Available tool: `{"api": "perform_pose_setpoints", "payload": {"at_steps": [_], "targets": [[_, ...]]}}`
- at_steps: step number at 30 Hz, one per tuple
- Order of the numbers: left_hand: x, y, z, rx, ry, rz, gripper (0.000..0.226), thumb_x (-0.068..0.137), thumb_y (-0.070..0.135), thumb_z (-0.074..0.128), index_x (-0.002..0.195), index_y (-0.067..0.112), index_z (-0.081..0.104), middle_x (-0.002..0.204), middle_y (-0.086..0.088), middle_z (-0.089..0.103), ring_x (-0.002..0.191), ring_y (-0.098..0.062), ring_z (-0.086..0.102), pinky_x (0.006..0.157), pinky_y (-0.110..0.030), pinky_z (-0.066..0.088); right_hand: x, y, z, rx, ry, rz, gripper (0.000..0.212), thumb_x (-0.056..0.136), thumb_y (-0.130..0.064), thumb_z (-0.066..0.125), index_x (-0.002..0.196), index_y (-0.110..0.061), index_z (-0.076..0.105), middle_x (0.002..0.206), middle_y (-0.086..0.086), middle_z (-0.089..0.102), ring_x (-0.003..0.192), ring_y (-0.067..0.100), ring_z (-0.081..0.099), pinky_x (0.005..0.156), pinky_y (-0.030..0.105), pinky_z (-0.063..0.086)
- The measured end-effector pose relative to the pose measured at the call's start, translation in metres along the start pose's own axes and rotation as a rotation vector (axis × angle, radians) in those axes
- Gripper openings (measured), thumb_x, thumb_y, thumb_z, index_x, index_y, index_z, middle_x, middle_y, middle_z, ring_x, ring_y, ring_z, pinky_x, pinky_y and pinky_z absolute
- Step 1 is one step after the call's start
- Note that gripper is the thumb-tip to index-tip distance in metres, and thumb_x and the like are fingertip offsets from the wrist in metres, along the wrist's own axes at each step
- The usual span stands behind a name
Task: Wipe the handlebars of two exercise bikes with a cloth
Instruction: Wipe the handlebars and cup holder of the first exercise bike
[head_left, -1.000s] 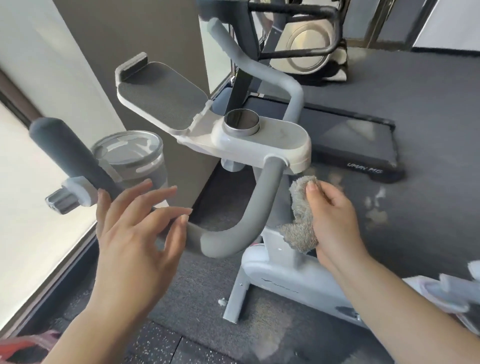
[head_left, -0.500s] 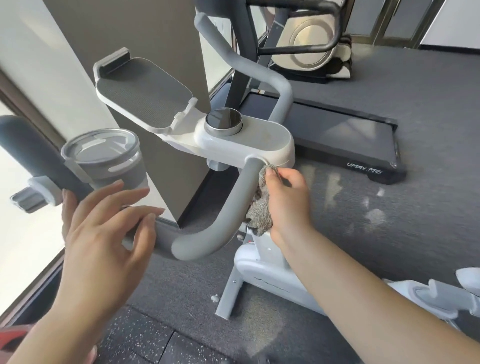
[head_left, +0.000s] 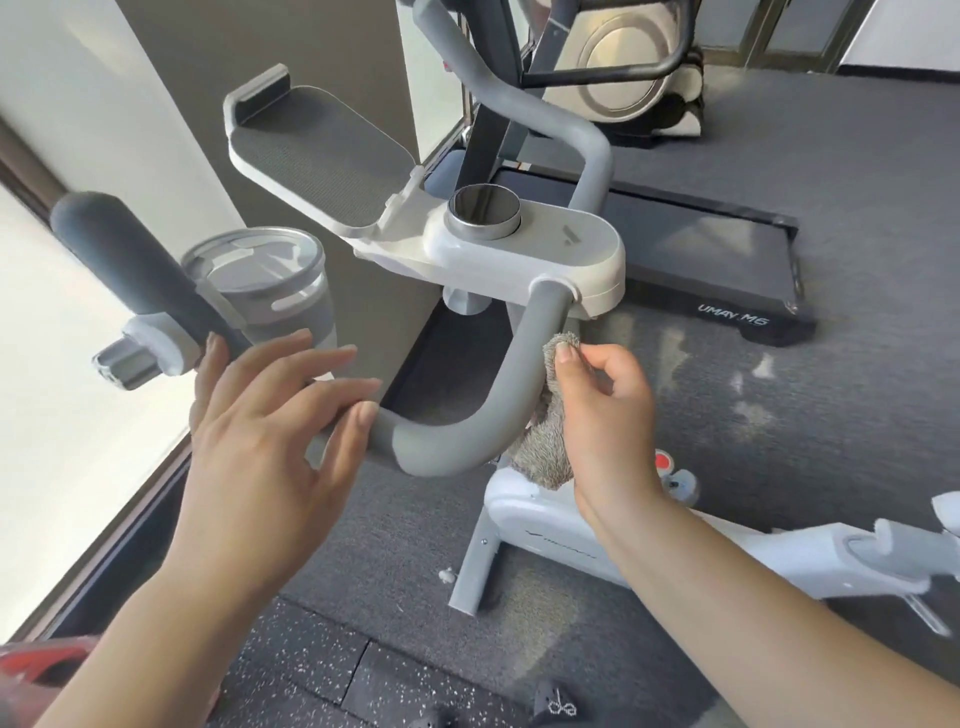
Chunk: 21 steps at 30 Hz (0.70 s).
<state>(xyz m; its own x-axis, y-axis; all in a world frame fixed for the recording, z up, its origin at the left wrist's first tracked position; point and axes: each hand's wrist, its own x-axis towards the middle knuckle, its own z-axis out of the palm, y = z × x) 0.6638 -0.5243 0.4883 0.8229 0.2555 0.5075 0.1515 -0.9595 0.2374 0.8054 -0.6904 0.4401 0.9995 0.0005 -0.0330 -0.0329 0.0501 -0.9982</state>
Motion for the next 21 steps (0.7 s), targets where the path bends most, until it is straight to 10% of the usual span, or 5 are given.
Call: {"api": "perform_pose_setpoints", "payload": {"at_steps": [16,21], "targets": [[0.018,-0.063,-0.031,-0.048,0.153,0.31,0.016,0.092,0.025,0.063,0.092,0.016,0.075,0.112,-0.001,0.068,0.114,-0.034,0.054,0.1,-0.053,0.039,-0.089,-0.004,0.024,-0.041,0.268,-0.053,0.015,0.09,-0.025,0.062,0.077,-0.02,0.058,0.053,-0.018,0.055,0.05,-0.002,0.047,0.054,0.013,0.039],[0.019,-0.075,-0.033,-0.081,0.131,0.341,0.021,0.092,0.029,0.061,0.094,0.014,0.075,0.124,-0.008,0.062,0.122,-0.038,0.048,0.097,-0.058,0.039,-0.111,-0.006,0.039,0.046,0.285,0.043,0.014,0.093,-0.022,0.059,0.081,-0.023,0.052,0.059,-0.003,0.065,0.061,0.015,0.072,0.058,0.04,0.054]]}}
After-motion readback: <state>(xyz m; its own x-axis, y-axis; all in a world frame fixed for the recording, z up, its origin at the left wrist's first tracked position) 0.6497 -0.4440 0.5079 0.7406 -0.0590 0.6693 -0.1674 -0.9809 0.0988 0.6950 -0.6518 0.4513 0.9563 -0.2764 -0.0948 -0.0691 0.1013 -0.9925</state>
